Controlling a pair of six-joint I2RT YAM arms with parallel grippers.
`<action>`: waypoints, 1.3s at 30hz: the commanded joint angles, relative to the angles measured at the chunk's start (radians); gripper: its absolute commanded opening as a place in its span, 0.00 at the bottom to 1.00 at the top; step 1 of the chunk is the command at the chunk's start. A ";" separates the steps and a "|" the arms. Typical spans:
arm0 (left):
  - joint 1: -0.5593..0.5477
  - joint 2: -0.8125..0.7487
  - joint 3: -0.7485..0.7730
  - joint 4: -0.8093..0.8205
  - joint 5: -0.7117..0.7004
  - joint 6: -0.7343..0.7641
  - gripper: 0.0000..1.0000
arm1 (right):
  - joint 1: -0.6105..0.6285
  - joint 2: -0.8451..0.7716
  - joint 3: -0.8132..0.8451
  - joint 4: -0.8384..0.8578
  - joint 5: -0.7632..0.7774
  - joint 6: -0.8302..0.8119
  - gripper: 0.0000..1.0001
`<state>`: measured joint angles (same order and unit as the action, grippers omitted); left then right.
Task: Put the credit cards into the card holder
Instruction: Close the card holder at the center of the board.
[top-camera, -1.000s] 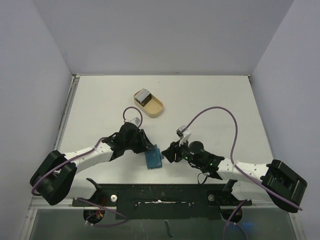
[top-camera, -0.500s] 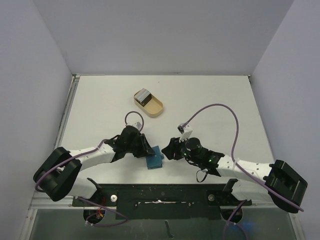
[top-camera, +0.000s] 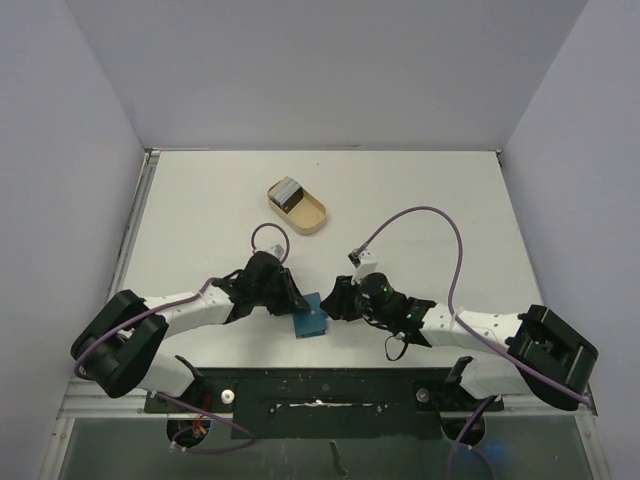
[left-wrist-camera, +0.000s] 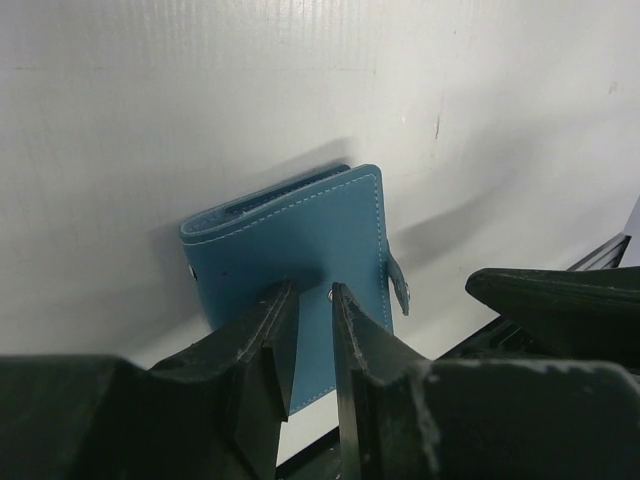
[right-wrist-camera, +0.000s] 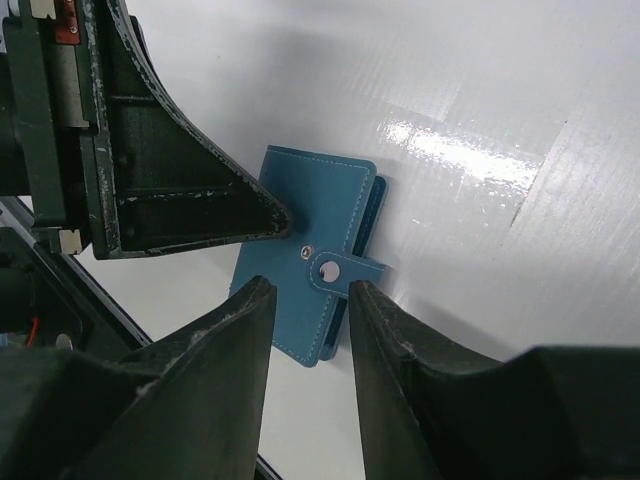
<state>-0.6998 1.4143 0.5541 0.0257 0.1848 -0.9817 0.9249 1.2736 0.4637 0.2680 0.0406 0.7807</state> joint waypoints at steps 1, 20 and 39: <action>-0.010 -0.014 -0.017 0.006 -0.040 -0.023 0.20 | 0.004 0.009 0.045 0.031 -0.009 0.021 0.36; -0.007 -0.056 -0.051 0.062 -0.022 -0.083 0.19 | -0.009 0.187 0.110 0.026 -0.112 0.034 0.29; 0.049 -0.253 -0.083 -0.140 -0.079 0.002 0.35 | 0.016 0.276 0.202 -0.208 0.016 -0.011 0.23</action>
<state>-0.6571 1.1847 0.4942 -0.0891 0.1265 -1.0107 0.9371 1.5387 0.6392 0.1303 0.0090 0.7925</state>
